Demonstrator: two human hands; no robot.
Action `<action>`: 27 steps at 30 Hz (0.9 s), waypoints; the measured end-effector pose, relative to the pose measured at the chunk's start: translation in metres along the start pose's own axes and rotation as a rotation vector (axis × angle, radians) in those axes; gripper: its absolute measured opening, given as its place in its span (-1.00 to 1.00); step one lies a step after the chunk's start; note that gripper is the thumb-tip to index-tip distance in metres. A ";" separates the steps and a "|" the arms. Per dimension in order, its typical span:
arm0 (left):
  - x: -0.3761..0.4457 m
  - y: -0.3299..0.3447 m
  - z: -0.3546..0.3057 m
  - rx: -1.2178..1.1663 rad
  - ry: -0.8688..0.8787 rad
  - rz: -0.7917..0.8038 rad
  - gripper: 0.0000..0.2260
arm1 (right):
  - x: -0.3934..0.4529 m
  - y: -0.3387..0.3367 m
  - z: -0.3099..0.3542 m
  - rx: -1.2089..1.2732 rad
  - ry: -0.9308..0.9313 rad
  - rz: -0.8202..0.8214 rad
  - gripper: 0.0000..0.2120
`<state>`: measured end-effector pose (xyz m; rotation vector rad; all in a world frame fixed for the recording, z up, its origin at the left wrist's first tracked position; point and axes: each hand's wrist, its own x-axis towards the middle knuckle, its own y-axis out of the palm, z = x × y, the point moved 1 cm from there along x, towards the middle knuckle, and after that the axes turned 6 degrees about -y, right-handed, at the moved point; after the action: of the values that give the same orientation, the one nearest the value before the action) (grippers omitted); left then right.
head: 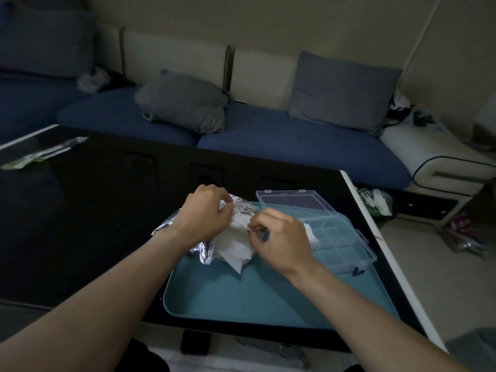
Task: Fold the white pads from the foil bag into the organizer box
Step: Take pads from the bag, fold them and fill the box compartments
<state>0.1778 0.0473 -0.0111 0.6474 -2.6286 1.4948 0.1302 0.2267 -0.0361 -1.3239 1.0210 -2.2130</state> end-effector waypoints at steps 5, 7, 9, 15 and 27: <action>-0.002 0.000 -0.003 -0.029 0.000 0.019 -0.81 | -0.006 -0.011 0.004 0.089 0.152 0.008 -0.91; -0.003 0.000 -0.004 -0.034 -0.005 0.041 -0.82 | -0.007 -0.016 0.004 0.177 0.235 -0.005 -0.89; -0.003 0.002 -0.005 -0.034 0.000 0.055 -0.82 | -0.009 -0.020 0.000 0.311 0.395 -0.046 -0.85; -0.004 0.008 -0.008 -0.032 0.067 0.064 -0.77 | -0.014 -0.036 -0.024 0.586 0.791 -0.213 -0.89; -0.030 0.014 -0.071 -1.015 -0.235 0.329 -0.41 | -0.006 -0.042 -0.021 1.427 0.882 -0.213 -0.61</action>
<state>0.1880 0.1229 0.0080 0.2862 -3.2258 -0.0543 0.1175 0.2673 -0.0147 0.2131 -0.6362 -2.6502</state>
